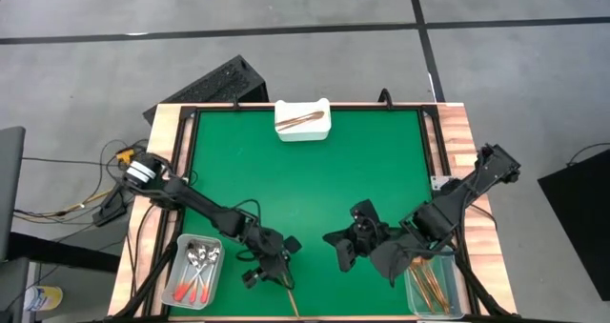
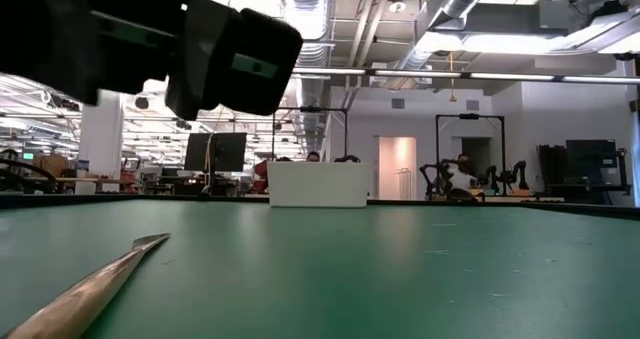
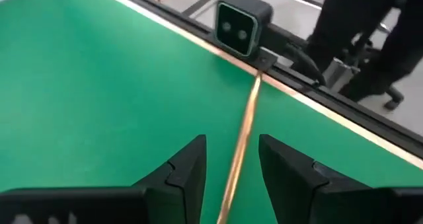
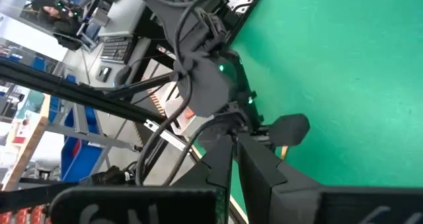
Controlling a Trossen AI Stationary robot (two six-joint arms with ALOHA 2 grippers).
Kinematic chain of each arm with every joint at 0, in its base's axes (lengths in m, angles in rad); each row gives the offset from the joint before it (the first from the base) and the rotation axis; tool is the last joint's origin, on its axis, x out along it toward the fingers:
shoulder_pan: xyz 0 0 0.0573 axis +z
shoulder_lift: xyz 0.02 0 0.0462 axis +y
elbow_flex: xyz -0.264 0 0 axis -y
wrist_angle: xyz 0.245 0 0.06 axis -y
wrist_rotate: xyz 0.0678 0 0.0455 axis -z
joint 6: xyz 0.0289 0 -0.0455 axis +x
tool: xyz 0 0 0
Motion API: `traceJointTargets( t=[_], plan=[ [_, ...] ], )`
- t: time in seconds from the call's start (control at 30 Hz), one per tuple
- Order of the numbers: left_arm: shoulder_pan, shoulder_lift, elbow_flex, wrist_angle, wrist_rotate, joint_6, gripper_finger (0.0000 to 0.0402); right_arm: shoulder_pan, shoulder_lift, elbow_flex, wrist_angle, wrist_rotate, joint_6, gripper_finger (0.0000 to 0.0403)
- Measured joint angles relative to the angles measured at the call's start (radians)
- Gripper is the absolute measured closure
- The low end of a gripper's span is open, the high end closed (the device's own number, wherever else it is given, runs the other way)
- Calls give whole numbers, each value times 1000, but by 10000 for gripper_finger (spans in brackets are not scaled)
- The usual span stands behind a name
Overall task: Sort silverware by color (type)
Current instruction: Put the gold table knife into the white bin
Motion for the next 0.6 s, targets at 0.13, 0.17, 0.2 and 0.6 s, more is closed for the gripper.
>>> traceJointTargets(
  t=[0.13, 0.17, 0.2, 0.6],
  plan=[
    [0, 54, 7, -1, -4, 33, 277, 0, 0, 0, 1, 1, 0, 353],
    [0, 68, 6, -10, -10, 32, 277, -1, 0, 0, 1, 1, 0, 353],
    [1, 80, 6, -13, -11, 29, 277, -1, 0, 0, 1, 1, -1, 353],
    [-4, 126, 8, -48, -116, 46, 309, -5, 0, 0, -24, 0, -4, 353]
  ],
)
